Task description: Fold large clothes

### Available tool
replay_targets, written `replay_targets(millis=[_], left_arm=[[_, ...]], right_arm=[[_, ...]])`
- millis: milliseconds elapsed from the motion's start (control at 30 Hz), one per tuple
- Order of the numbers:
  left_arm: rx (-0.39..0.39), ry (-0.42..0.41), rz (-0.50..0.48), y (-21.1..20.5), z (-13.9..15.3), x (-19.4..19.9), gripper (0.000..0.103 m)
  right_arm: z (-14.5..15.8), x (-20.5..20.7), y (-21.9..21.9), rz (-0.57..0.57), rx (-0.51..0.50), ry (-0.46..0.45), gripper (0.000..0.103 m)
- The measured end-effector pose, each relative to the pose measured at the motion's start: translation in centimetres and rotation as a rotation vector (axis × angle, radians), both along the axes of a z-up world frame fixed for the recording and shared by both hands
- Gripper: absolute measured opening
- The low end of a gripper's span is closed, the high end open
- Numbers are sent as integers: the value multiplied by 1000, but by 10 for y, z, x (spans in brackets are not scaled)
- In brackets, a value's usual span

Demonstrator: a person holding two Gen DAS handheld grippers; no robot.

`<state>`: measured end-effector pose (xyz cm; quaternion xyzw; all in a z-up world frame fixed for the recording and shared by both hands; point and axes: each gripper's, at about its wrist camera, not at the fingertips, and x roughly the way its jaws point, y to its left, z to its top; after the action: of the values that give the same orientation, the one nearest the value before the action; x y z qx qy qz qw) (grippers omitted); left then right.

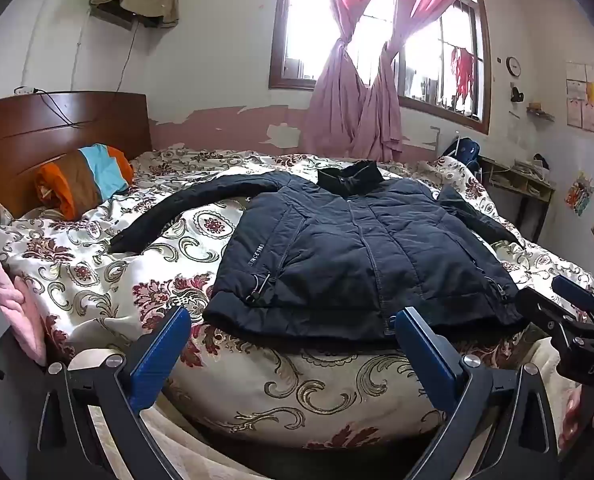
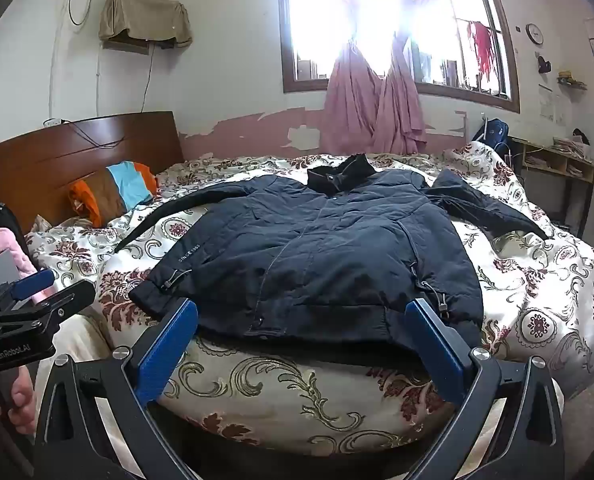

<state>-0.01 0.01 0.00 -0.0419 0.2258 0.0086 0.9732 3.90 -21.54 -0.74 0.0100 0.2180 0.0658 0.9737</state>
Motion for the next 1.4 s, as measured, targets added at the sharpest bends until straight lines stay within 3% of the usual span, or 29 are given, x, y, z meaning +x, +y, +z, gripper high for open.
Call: replay_targets(millis=[1400], left_arm=[[20, -10, -26, -6, 3, -4, 103]], right_arm=[[-1, 2, 1, 1, 2, -3, 102]])
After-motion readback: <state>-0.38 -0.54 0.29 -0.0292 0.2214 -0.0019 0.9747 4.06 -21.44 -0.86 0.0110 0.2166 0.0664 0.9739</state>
